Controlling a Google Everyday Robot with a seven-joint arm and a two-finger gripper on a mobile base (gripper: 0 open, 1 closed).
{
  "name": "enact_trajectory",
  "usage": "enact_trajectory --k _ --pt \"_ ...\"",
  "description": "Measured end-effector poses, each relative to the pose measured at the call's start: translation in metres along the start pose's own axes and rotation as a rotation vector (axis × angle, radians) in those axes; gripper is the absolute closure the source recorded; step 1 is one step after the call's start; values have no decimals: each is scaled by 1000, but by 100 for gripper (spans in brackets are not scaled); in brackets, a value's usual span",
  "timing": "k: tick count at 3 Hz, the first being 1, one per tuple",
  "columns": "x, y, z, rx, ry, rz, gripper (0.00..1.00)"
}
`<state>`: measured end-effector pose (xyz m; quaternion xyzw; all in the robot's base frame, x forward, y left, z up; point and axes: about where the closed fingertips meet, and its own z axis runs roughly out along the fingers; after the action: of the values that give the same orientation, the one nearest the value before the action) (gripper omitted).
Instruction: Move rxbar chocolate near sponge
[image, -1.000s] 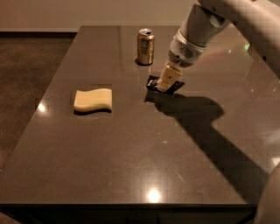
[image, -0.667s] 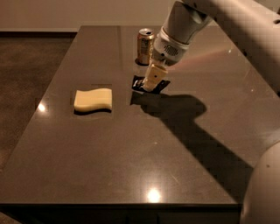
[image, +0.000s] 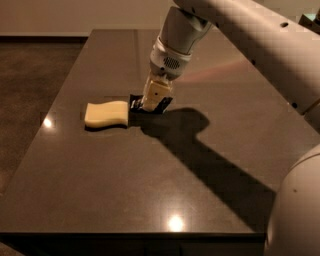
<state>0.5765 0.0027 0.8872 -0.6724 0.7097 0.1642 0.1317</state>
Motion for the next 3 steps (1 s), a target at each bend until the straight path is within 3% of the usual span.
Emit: enact_trajectory --k 3 --pt "-5 -5 5 10 -11 -2 13"
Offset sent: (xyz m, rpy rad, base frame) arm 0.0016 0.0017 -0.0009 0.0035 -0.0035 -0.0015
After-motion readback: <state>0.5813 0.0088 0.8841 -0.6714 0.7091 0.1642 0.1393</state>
